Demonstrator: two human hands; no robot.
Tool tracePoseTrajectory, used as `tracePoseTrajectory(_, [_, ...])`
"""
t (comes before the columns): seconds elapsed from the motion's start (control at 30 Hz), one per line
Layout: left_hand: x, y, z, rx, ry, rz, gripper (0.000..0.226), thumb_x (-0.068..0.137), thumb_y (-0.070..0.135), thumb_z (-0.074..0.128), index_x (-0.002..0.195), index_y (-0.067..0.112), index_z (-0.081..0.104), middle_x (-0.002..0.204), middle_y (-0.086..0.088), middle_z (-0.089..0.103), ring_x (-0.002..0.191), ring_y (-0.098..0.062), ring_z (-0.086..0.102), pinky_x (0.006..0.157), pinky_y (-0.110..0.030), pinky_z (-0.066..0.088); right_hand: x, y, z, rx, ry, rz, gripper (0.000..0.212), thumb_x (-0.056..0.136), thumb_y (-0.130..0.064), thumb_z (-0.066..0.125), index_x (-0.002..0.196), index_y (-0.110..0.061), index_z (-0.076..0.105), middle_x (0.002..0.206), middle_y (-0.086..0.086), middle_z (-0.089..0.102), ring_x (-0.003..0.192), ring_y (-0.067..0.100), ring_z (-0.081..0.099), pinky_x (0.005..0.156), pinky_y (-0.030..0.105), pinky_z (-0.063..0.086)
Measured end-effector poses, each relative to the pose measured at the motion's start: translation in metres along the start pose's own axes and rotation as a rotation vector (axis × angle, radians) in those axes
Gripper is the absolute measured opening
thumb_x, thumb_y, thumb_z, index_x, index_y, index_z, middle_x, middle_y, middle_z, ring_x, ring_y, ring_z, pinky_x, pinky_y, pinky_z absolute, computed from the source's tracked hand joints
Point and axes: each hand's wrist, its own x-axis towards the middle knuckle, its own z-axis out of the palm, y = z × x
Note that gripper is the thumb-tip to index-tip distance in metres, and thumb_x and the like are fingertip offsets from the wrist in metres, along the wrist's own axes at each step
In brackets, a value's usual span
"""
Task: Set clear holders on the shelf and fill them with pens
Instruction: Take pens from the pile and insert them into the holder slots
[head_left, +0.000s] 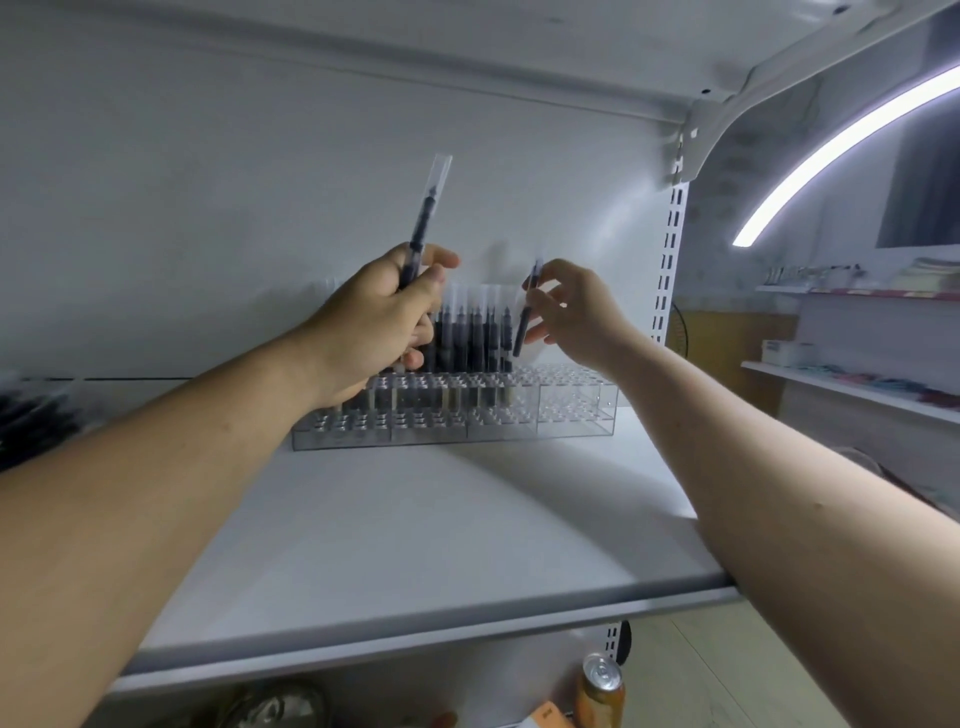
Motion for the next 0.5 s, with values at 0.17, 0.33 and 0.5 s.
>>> tracePoseTrajectory(0.17, [0.003, -0.0049, -0.0004, 0.024, 0.024, -0.007, 0.025, 0.112, 0.018, 0.044, 0.132, 0.02, 0.059, 0.092, -0.006, 0.046, 0.065, -0.011, 0.039, 0.054, -0.026, 0.038, -0.0017, -0.0023, 0.0003, 0.025, -0.02, 0.056, 0.013, 0.11, -0.013, 0.048, 0.117, -0.009, 0.057, 0.093, 0.009, 0.074, 0.064, 0.015, 0.077, 0.076, 0.065, 0.056])
tracePoseTrajectory(0.33, [0.0021, -0.0061, 0.0008, 0.111, 0.047, -0.01, 0.029, 0.112, 0.013, 0.043, 0.137, 0.015, 0.058, 0.095, -0.006, 0.055, 0.067, -0.01, 0.045, 0.052, -0.022, 0.041, -0.0028, -0.0034, 0.0017, -0.004, -0.073, 0.078, 0.015, 0.111, -0.015, 0.042, 0.119, -0.009, 0.053, 0.104, 0.017, 0.073, 0.063, 0.015, 0.077, 0.074, 0.059, 0.057])
tracePoseTrajectory(0.5, [0.0015, -0.0063, 0.0018, 0.168, 0.064, -0.006, 0.028, 0.113, 0.014, 0.043, 0.133, 0.008, 0.062, 0.093, -0.005, 0.059, 0.062, -0.006, 0.049, 0.051, -0.02, 0.042, -0.0035, -0.0006, 0.0037, -0.082, -0.136, 0.069, 0.014, 0.112, -0.018, 0.042, 0.115, -0.011, 0.054, 0.097, 0.012, 0.075, 0.068, 0.015, 0.078, 0.073, 0.059, 0.058])
